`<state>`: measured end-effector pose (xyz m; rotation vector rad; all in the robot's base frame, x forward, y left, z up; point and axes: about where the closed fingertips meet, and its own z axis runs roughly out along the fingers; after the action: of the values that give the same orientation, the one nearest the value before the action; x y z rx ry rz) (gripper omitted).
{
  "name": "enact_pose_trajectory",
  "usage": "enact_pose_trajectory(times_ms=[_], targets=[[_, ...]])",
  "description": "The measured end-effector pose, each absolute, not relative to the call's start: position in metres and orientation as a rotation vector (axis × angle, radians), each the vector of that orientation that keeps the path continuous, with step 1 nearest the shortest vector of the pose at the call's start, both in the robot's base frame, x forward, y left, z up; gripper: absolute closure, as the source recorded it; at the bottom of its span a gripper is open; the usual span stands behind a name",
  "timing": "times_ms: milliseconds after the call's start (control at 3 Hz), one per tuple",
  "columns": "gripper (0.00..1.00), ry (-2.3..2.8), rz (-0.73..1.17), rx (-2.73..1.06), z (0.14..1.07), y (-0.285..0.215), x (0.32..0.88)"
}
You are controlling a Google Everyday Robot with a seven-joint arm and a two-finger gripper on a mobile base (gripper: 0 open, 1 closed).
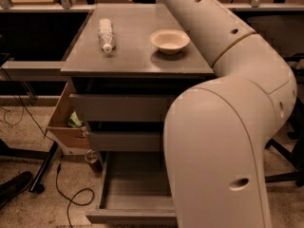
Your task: Place blue plastic bottle into bottom drawer
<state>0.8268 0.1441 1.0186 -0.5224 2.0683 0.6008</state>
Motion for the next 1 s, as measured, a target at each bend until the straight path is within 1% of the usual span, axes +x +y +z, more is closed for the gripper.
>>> enact_pose_trajectory(times_ms=[333, 667, 1000], targets=[[0.0, 2.11, 0.671, -0.612, 0.993, 0.184, 0.817], [0.0, 2.164, 0.66, -0.615, 0.963, 0.213, 0.821], [0.0, 2.258, 0.553, -0.437, 0.92, 0.218, 0.845]])
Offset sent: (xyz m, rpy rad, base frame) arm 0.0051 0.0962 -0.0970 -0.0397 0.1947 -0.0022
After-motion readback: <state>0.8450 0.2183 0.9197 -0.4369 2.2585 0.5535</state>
